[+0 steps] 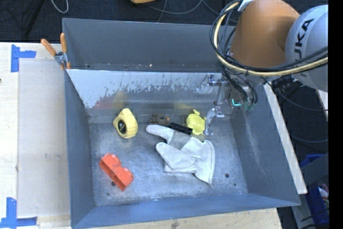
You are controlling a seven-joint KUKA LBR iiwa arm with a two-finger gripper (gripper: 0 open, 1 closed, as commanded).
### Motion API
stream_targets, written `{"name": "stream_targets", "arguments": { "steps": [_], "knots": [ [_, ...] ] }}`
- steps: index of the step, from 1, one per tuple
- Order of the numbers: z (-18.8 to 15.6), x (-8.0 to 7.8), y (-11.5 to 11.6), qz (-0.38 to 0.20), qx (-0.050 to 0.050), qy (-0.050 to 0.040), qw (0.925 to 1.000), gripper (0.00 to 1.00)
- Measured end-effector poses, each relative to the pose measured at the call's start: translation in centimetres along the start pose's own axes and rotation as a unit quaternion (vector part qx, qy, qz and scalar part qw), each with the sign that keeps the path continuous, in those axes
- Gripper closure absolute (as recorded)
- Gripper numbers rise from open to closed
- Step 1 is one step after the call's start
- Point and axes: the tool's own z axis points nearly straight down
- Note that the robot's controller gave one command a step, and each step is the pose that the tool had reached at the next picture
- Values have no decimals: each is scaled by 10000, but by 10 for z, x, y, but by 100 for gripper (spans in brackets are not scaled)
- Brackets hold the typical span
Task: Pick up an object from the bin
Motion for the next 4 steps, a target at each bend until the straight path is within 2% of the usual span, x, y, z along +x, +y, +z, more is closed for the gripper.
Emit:
{"name": "stream_targets", "arguments": {
  "steps": [1,2,3,4],
  "knots": [
    [-4,-1,0,0,0,-36,10000,0],
    [63,-6,21,158,-3,-64,9999,0],
    [72,-8,57,458,-2,-10,9990,0],
    [79,-12,60,812,-7,-40,9967,0]
  ]
}}
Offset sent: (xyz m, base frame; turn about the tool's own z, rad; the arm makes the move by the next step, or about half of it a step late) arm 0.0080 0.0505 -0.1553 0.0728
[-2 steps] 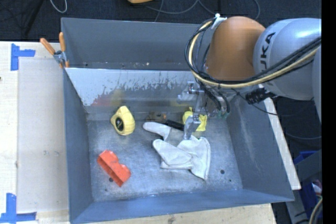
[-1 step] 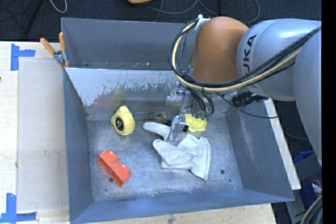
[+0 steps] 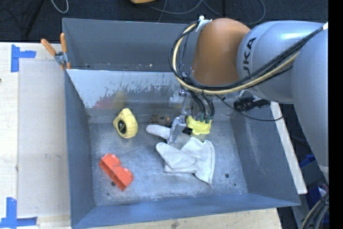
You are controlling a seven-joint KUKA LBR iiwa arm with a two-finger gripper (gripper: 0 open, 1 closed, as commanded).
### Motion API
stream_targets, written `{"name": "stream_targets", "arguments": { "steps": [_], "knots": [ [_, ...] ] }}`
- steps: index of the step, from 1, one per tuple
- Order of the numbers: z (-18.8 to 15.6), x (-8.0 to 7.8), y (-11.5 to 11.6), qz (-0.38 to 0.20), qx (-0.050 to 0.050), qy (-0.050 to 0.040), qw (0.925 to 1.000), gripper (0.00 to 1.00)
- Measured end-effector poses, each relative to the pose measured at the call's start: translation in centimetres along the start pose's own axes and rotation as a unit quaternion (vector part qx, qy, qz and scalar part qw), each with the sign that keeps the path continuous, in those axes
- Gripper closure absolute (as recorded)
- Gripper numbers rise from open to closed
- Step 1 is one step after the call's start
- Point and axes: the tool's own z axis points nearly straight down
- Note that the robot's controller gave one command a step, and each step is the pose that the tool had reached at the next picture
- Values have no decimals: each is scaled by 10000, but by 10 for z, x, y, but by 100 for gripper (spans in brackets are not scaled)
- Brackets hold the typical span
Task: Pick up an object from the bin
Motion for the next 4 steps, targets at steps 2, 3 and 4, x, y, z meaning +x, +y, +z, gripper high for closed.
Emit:
{"name": "stream_targets", "arguments": {
  "steps": [2,3,4],
  "knots": [
    [70,10,2,884,-26,-31,9961,100],
    [70,10,2,883,-26,-31,9961,100],
    [68,10,2,881,-22,-24,9961,100]
  ]
}}
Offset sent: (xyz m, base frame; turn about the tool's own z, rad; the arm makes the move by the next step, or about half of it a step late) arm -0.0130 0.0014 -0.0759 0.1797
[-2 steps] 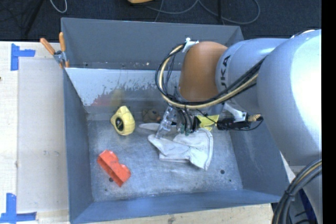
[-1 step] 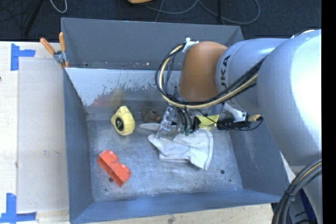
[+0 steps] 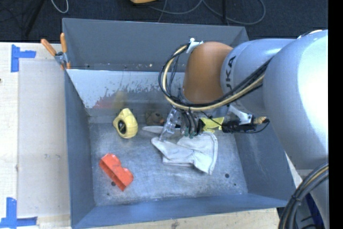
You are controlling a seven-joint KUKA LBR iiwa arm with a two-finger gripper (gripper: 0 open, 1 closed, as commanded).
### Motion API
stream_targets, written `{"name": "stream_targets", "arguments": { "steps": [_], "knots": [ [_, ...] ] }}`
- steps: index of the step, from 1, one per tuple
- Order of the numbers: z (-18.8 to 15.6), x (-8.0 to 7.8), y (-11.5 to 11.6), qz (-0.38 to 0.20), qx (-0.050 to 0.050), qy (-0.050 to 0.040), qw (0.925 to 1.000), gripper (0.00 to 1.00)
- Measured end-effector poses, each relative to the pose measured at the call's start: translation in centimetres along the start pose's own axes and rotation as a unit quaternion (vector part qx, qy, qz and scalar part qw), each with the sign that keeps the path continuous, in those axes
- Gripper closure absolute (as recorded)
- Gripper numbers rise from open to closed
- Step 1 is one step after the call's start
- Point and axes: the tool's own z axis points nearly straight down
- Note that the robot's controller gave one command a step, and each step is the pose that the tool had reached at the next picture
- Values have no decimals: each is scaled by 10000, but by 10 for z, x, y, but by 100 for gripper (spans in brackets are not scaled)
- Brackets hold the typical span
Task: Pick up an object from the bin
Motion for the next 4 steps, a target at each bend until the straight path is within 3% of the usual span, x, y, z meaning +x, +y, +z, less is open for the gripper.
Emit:
{"name": "stream_targets", "arguments": {
  "steps": [2,4],
  "knots": [
    [-21,3,-2,-4,39,62,10000,100],
    [-59,1,-1,-9,26,29,10000,100]
  ]
}}
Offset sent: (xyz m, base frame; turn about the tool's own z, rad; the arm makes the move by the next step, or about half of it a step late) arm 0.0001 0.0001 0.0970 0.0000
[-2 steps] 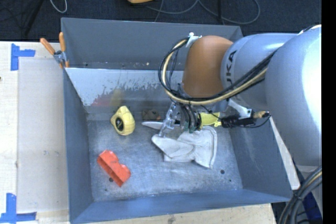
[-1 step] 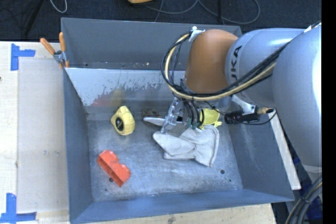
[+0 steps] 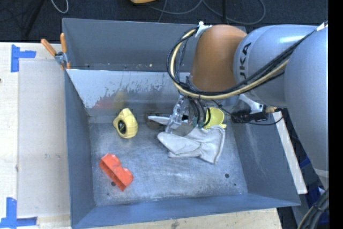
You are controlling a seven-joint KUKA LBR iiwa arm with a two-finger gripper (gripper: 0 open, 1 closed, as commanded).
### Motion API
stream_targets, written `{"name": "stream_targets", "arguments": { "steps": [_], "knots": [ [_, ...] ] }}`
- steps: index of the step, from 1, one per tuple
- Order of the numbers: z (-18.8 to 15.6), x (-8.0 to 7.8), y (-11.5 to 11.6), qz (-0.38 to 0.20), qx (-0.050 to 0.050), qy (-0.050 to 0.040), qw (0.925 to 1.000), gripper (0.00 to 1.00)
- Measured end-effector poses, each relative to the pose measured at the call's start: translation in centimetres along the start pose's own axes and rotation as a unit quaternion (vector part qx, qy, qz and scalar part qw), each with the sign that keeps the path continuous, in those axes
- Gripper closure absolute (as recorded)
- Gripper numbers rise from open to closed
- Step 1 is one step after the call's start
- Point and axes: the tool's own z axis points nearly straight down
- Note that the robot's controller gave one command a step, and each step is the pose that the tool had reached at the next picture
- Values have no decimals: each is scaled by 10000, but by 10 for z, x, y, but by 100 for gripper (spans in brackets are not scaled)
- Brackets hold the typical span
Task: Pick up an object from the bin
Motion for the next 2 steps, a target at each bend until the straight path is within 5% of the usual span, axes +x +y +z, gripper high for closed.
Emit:
{"name": "stream_targets", "arguments": {
  "steps": [2],
  "knots": [
    [-9,-1,0,-6,-6,-16,10000,100]
  ]
}}
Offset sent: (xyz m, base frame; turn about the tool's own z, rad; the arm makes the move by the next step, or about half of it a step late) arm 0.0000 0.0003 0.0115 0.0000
